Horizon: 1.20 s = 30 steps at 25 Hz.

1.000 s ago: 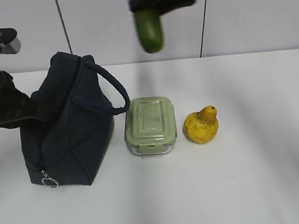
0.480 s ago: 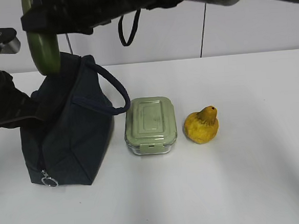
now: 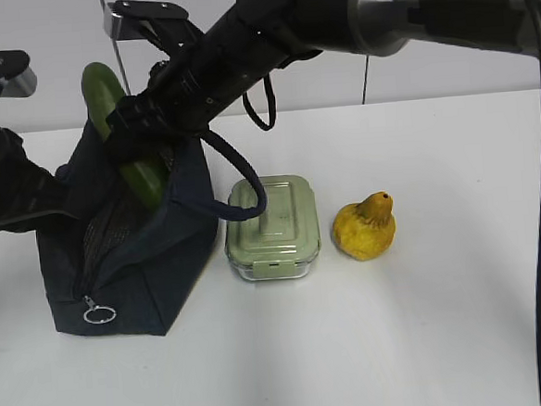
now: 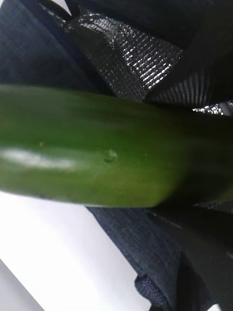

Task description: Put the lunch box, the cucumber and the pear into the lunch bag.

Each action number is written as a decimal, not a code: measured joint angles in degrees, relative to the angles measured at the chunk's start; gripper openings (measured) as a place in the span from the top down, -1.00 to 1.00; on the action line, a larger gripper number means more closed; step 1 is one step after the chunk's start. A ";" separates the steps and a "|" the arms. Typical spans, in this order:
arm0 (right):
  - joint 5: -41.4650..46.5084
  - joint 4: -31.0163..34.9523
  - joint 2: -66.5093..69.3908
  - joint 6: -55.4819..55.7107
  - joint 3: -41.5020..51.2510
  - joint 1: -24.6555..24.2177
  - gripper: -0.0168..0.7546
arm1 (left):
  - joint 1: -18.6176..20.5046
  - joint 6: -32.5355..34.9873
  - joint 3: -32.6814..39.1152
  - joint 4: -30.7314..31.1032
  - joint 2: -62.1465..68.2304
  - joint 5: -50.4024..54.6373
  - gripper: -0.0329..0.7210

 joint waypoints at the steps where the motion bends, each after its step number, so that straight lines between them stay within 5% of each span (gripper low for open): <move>1: 0.37 0.00 0.00 0.15 0.00 0.00 -0.17 | 0.00 0.00 0.00 0.00 0.00 0.00 0.96; 9: 5.09 0.17 0.00 0.64 -6.39 -0.51 -0.72 | 0.00 0.00 0.00 0.00 0.00 0.05 0.96; 12: 10.25 -2.81 0.00 6.52 -11.49 -2.05 -0.72 | 0.00 0.00 0.00 0.05 0.00 0.10 0.96; 18: 23.00 -24.21 -2.35 21.75 -15.17 -9.81 -0.57 | 0.00 0.00 0.00 0.40 -0.05 0.16 0.96; 22: 25.03 -32.00 -3.57 28.76 -14.40 -15.63 -0.54 | 0.00 0.00 0.00 0.77 -0.38 0.22 0.96; 30: 25.25 -39.35 -8.34 32.23 2.31 -15.75 -0.52 | 0.06 0.00 0.00 1.14 -1.03 0.51 0.96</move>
